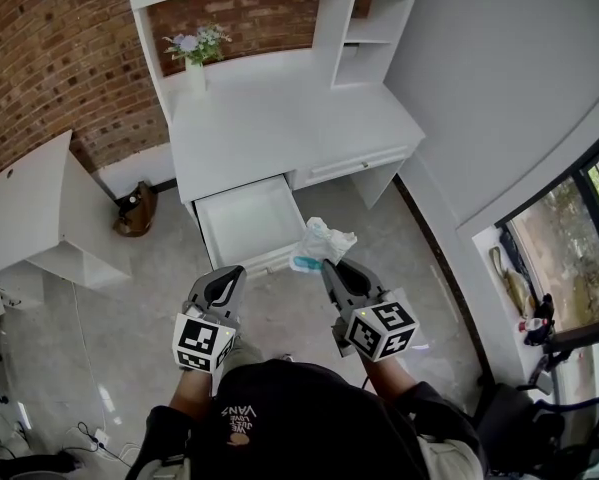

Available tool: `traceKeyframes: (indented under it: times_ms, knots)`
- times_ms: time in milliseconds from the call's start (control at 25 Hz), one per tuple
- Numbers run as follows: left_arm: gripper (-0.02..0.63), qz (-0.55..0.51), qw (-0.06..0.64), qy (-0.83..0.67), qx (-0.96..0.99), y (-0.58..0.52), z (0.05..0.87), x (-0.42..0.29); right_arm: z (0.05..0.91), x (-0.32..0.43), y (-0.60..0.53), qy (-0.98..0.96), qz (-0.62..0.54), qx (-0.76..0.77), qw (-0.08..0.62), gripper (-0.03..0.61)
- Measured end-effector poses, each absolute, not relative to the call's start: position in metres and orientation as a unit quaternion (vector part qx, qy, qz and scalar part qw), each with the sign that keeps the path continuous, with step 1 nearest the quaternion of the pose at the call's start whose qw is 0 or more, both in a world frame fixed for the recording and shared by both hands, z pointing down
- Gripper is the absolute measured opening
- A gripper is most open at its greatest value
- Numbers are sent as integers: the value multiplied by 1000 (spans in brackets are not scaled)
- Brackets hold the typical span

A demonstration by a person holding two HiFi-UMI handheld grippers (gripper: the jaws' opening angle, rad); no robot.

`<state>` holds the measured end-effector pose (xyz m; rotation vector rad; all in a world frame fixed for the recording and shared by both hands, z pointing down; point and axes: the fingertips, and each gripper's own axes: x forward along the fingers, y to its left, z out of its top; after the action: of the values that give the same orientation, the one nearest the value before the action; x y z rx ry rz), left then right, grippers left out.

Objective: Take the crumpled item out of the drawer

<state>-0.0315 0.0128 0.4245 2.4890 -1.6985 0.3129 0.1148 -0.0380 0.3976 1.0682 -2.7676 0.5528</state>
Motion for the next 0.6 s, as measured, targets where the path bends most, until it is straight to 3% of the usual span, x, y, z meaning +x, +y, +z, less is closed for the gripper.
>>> traceKeyframes:
  times_ms: [600]
  knots:
    - [6,102,55,-578,808,58,427,-17,410,137,2,-918,194,340,61,43]
